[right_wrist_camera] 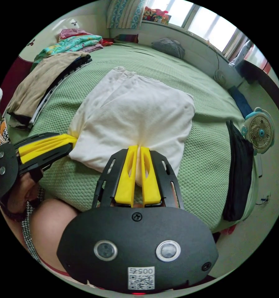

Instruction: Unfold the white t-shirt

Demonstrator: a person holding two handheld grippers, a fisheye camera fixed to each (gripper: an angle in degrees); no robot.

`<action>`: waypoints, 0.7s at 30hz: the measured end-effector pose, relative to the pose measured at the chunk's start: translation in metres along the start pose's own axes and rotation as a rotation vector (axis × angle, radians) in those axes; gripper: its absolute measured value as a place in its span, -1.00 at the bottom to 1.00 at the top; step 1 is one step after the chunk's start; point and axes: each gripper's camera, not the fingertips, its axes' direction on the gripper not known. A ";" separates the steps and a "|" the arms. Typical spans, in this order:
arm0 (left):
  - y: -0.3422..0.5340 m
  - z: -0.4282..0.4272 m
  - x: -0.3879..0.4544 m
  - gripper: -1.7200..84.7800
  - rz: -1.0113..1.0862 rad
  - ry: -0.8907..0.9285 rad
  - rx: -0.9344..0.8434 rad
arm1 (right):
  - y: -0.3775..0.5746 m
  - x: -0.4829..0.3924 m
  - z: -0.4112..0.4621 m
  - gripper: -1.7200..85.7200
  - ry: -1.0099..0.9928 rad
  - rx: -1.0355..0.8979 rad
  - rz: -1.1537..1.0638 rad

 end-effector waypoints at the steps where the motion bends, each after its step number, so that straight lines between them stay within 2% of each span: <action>1: 0.001 0.000 -0.002 -0.98 -0.007 0.010 0.001 | 0.000 0.000 -0.001 -0.98 0.005 0.004 -0.003; 7: 0.008 -0.001 -0.008 -0.97 0.001 0.007 0.027 | 0.005 0.012 -0.041 -0.96 0.032 0.105 0.044; 12: 0.012 -0.002 -0.012 -0.97 -0.004 0.009 0.036 | -0.016 0.006 -0.074 -0.81 -0.219 0.109 0.011; 14: 0.013 -0.001 -0.017 -0.97 -0.013 0.036 0.040 | -0.025 0.004 -0.073 -0.78 -0.253 0.100 0.011; 21: 0.015 0.000 -0.030 -0.97 -0.035 0.112 0.038 | -0.052 0.010 -0.045 -0.75 -0.135 -0.009 0.100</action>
